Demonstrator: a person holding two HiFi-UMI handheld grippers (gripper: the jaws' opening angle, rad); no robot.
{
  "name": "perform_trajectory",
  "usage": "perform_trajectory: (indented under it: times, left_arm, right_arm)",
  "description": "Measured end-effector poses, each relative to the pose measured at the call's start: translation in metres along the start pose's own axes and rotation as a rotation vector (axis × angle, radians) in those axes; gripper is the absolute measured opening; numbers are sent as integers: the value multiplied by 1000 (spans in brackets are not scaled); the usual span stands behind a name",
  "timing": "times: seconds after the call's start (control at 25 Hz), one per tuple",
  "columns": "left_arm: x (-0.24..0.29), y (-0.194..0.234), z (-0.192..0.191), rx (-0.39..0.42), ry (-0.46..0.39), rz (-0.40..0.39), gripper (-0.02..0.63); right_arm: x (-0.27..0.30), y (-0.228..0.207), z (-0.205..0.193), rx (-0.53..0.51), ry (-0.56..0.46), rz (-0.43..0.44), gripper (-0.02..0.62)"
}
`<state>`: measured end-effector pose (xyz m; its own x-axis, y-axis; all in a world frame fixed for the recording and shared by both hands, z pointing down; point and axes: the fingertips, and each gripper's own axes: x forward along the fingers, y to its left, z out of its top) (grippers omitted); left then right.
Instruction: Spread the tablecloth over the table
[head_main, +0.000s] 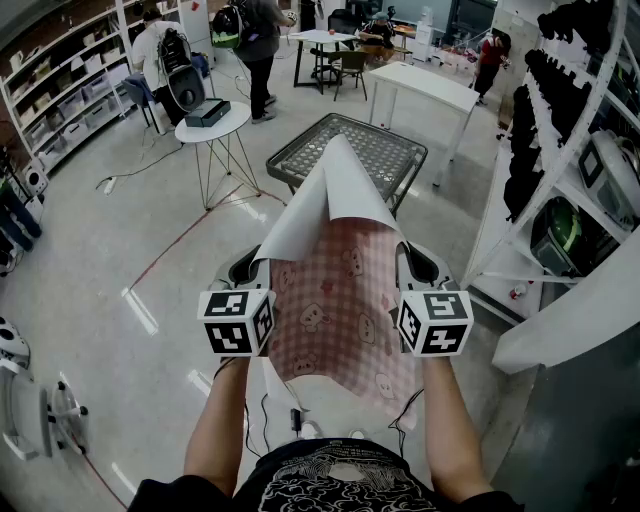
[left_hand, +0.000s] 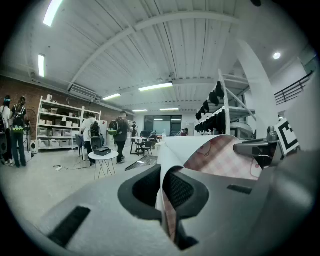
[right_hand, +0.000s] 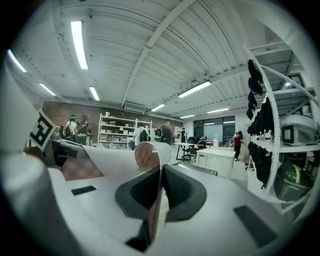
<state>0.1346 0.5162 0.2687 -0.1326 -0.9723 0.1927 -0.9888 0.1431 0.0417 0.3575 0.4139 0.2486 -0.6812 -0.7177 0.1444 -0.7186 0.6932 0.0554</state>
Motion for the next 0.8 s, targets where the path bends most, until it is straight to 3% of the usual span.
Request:
perform_trajectory:
  times: [0.44, 0.8]
  left_arm:
    - [35, 29, 2, -4, 9, -30, 9]
    - [99, 38, 8, 10, 18, -33, 8]
  right_arm:
    - [34, 3, -5, 24, 16, -34, 6]
    - [91, -26, -8, 32, 12, -28, 6]
